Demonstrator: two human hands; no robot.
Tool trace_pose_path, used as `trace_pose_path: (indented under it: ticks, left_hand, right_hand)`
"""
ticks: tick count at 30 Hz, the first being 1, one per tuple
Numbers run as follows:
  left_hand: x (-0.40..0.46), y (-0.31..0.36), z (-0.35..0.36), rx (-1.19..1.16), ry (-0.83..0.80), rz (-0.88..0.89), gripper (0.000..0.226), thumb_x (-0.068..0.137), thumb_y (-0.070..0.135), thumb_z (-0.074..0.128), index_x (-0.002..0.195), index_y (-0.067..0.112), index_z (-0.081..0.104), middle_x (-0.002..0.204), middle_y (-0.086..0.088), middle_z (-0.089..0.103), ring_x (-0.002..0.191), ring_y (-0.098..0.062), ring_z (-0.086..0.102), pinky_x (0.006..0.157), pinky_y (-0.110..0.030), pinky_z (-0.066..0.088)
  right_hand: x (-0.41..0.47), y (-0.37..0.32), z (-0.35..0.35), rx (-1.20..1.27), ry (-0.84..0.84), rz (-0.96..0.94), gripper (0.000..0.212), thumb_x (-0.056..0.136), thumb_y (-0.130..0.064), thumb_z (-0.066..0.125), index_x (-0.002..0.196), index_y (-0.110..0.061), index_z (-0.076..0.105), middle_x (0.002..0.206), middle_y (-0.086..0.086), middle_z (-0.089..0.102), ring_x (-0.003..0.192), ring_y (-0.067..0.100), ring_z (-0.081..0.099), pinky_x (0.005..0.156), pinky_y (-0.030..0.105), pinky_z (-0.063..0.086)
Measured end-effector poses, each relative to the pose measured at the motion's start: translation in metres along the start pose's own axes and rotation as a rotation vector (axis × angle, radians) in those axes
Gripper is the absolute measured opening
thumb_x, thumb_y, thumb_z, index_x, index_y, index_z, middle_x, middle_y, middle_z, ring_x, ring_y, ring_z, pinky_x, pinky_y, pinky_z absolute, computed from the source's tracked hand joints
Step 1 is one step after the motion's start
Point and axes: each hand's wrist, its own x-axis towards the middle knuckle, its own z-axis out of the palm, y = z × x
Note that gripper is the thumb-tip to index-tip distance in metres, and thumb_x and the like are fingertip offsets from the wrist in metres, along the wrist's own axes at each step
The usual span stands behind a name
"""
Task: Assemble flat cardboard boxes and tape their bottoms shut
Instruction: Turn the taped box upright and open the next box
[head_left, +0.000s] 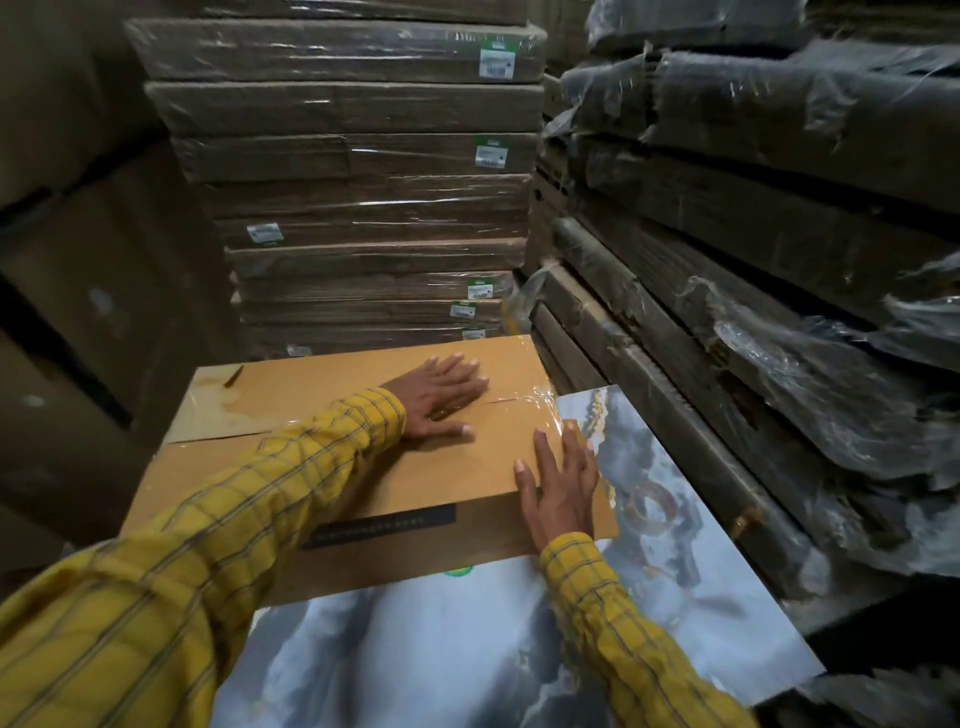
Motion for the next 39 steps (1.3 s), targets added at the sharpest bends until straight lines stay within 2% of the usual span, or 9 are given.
trace_pose_path:
  ticks: [3, 7, 12, 16, 19, 22, 26, 32, 39]
  left_hand:
    - [-0.007, -0.048, -0.004, 0.073, -0.03, -0.383, 0.109, 0.065, 0.095, -0.014, 0.157, 0.038, -0.005, 0.167, -0.005, -0.005, 0.153, -0.029, -0.011, 0.12, -0.059, -0.008]
    - [-0.031, -0.085, 0.01, -0.087, -0.071, -0.785, 0.09, 0.081, 0.09, 0.018, 0.156, 0.045, 0.0, 0.165, -0.009, 0.014, 0.152, -0.035, 0.01, 0.118, -0.065, 0.0]
    - [-0.049, -0.081, 0.014, -0.146, -0.091, -0.877, 0.095, 0.075, 0.093, 0.01, 0.155, 0.046, -0.005, 0.164, -0.011, 0.017, 0.149, -0.04, 0.018, 0.116, -0.067, 0.018]
    - [-0.064, -0.065, 0.01, -0.101, -0.179, -0.982, 0.094, 0.08, 0.09, 0.013, 0.156, 0.04, -0.011, 0.166, -0.01, 0.012, 0.15, -0.04, 0.017, 0.115, -0.069, 0.017]
    - [-0.07, -0.045, 0.009, -0.078, -0.213, -1.045, 0.097, 0.081, 0.09, 0.015, 0.157, 0.035, -0.01, 0.164, -0.014, 0.017, 0.148, -0.042, 0.02, 0.116, -0.065, 0.019]
    - [-0.074, -0.021, 0.014, -0.073, -0.215, -1.101, 0.101, 0.081, 0.089, 0.016, 0.158, 0.029, -0.009, 0.163, -0.018, 0.018, 0.146, -0.044, 0.023, 0.116, -0.06, 0.022]
    - [-0.069, 0.015, 0.02, -0.085, -0.23, -1.177, 0.106, 0.081, 0.089, 0.017, 0.158, 0.022, -0.011, 0.154, -0.02, 0.032, 0.132, -0.042, 0.043, 0.097, -0.058, 0.044]
    - [-0.058, 0.038, 0.022, -0.135, -0.264, -1.235, 0.116, 0.075, 0.093, 0.019, 0.158, 0.018, -0.01, 0.152, -0.02, 0.036, 0.124, -0.041, 0.049, 0.091, -0.056, 0.052]
    - [-0.07, 0.016, 0.021, -0.265, -0.136, -1.139, 0.136, 0.058, 0.103, 0.03, 0.157, 0.013, 0.006, 0.144, -0.019, 0.049, 0.12, -0.037, 0.057, 0.098, -0.046, 0.049]
  right_hand:
    - [0.008, -0.003, -0.006, 0.019, -0.064, 0.024, 0.082, 0.086, -0.067, 0.014, 0.153, -0.029, 0.04, 0.168, 0.005, 0.013, 0.151, 0.038, 0.007, 0.124, 0.051, 0.016]
    - [0.028, -0.003, -0.011, -0.023, -0.14, 0.007, 0.087, 0.081, -0.068, 0.007, 0.155, -0.031, 0.035, 0.168, 0.006, 0.009, 0.151, 0.04, 0.0, 0.125, 0.05, 0.007]
    - [0.071, 0.001, -0.003, -0.224, -0.221, -0.029, 0.07, 0.093, -0.061, 0.002, 0.158, -0.042, 0.021, 0.169, 0.004, -0.004, 0.152, 0.041, -0.017, 0.123, 0.053, -0.008]
    - [0.103, -0.005, 0.001, -0.176, -0.255, 0.145, 0.049, 0.107, -0.048, 0.024, 0.155, -0.052, 0.016, 0.168, 0.001, -0.018, 0.152, 0.038, -0.018, 0.123, 0.057, 0.006]
    - [0.128, -0.016, 0.0, -0.048, -0.302, 0.248, 0.048, 0.108, -0.043, 0.028, 0.155, -0.051, 0.019, 0.167, 0.004, -0.019, 0.153, 0.045, -0.002, 0.122, 0.056, 0.016]
    - [0.148, -0.023, 0.0, 0.051, -0.345, 0.304, 0.049, 0.11, -0.038, 0.028, 0.156, -0.049, 0.018, 0.168, 0.015, 0.005, 0.147, 0.043, 0.029, 0.118, 0.049, 0.025]
    - [0.167, -0.023, 0.0, 0.105, -0.287, 0.307, 0.048, 0.109, -0.038, 0.031, 0.154, -0.051, 0.024, 0.141, 0.024, 0.054, 0.123, 0.041, 0.056, 0.103, 0.04, 0.042]
    - [0.175, -0.024, -0.012, 0.049, -0.302, 0.326, 0.048, 0.109, -0.039, 0.029, 0.155, -0.051, 0.021, 0.14, 0.026, 0.053, 0.125, 0.042, 0.054, 0.101, 0.043, 0.043]
    - [0.08, -0.041, -0.007, 0.072, -0.33, 0.331, 0.073, 0.105, -0.05, 0.031, 0.16, -0.028, -0.013, 0.13, 0.026, 0.061, 0.109, 0.041, 0.064, 0.092, 0.044, 0.048]
